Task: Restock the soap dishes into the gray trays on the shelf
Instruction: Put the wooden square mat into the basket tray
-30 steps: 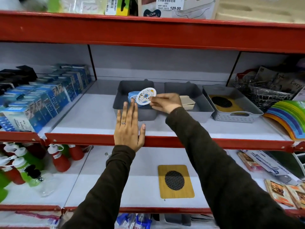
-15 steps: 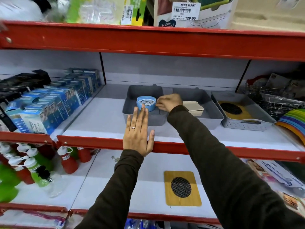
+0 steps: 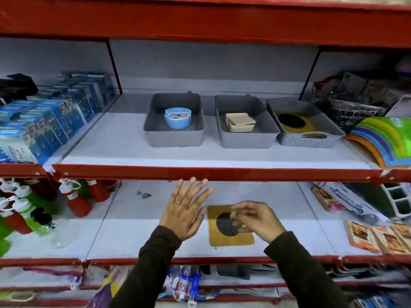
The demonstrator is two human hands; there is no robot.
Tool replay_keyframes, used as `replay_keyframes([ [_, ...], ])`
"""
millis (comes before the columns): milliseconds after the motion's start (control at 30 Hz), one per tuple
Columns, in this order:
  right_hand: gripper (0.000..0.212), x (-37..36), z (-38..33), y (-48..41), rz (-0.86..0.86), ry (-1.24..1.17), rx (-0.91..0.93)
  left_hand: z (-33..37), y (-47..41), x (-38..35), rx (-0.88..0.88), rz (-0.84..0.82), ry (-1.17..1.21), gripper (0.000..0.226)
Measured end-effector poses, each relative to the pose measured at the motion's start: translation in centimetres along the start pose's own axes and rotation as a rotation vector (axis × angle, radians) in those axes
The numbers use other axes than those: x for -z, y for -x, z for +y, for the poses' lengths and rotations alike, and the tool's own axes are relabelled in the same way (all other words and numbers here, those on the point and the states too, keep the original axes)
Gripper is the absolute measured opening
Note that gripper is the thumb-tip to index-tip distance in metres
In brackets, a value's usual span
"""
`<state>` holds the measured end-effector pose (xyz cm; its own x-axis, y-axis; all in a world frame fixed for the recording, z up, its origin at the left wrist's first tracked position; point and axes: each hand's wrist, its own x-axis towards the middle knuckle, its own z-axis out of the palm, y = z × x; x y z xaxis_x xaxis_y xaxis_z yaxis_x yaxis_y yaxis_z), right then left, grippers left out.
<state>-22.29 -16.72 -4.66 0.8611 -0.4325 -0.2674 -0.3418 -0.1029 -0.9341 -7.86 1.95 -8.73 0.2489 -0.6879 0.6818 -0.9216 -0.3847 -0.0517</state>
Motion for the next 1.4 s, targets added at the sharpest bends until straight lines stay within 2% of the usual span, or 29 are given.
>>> replay_keyframes([
  [67, 0.010, 1.1, 4.5, -1.5, 0.081, 0.059, -0.111, 2.1, 2.5, -1.8, 0.083, -0.217, 0.200, 0.057],
  [133, 0.013, 1.7, 8.6, -3.1, 0.150, 0.101, -0.205, 3.6, 4.0, -4.1, 0.303, -0.461, 0.393, 0.057],
  [233, 0.038, 1.6, 13.3, -5.4, 0.214, 0.199, -0.349, 4.9, 5.3, -8.5, 0.722, -0.703, 0.528, 0.057],
  [333, 0.047, 0.9, 14.9, -6.1, 0.241, 0.281, -0.409, 5.6, 5.6, -11.8, 1.131, -0.781, 0.626, 0.058],
  [400, 0.048, 0.7, 15.3, -6.5, 0.260, 0.249, -0.442, 5.9, 4.7, -12.7, 1.337, -0.782, 0.717, 0.053],
  [467, 0.048, 0.6, 15.8, -7.0, 0.279, 0.231, -0.461, 6.0, 4.1, -13.6, 1.471, -0.774, 0.774, 0.044],
  [600, 0.045, 0.5, 16.1, -7.8, 0.268, 0.305, -0.523, 5.1, 4.2, -15.8, 1.524, -0.850, 0.856, 0.038],
  [700, 0.042, 0.6, 15.6, -7.0, 0.288, 0.337, -0.548, 5.2, 3.7, -14.4, 1.658, -0.701, 1.018, 0.041],
  [867, 0.046, 1.7, 14.9, -3.5, 0.310, 0.095, -0.491, 5.6, 3.8, -11.1, 1.739, -0.551, 1.158, 0.049],
  [1033, 0.039, 2.9, 13.1, 1.0, 0.294, -0.106, -0.372, 6.0, 4.1, -7.2, 1.709, -0.552, 1.309, 0.045],
  [1167, 0.036, 3.9, 10.7, 3.7, 0.224, -0.144, -0.284, 5.8, 3.1, -3.7, 1.594, -0.628, 1.439, 0.049],
  [1400, 0.038, 5.7, 6.6, 6.4, 0.123, -0.127, -0.192, 5.5, 0.9, 1.4, 1.397, -0.680, 1.512, 0.053],
])
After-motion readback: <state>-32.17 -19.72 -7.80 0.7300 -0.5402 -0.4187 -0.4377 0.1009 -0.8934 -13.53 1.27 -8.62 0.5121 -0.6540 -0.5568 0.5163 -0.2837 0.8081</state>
